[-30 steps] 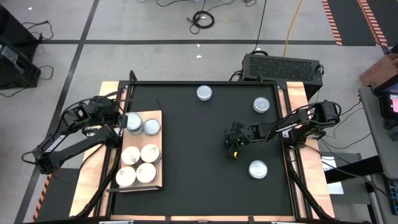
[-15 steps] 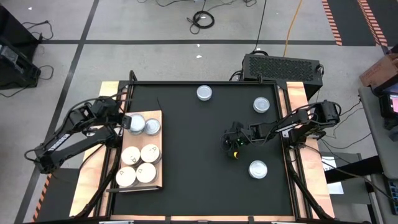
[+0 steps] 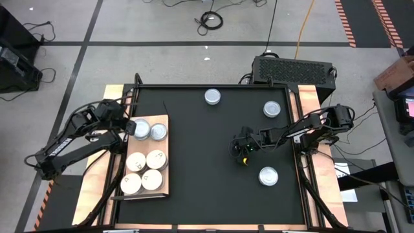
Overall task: Stack canned seafood by type on shelf
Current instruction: Stack the green tuna can on top of the green tuna can on the shelf
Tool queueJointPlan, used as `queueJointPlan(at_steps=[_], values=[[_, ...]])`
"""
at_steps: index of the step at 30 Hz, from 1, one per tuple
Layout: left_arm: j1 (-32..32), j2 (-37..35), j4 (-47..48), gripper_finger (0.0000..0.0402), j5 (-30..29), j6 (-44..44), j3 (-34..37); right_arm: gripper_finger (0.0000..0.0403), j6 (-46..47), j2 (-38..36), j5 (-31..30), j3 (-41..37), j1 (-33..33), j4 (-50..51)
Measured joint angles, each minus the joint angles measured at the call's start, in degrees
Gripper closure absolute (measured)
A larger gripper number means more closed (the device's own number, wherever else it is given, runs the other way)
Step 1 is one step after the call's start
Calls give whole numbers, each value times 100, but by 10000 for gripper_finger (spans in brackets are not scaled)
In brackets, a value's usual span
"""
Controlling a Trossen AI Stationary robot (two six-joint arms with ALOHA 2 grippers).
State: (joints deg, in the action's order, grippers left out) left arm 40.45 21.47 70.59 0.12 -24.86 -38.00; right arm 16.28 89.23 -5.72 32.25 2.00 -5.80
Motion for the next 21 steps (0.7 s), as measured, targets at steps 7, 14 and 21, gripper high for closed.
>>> queueJointPlan(at_steps=[7, 14, 21], values=[[0, 166, -17, 394, 2, 16, -2, 403, 10, 0, 0, 0, 0, 0], [0, 262, -44, 372, 4, -11, -4, 403, 13, 0, -2, 0, 0, 0], [-2, 308, -46, 366, -18, 22, -4, 403, 14, 0, 0, 0, 0, 2]])
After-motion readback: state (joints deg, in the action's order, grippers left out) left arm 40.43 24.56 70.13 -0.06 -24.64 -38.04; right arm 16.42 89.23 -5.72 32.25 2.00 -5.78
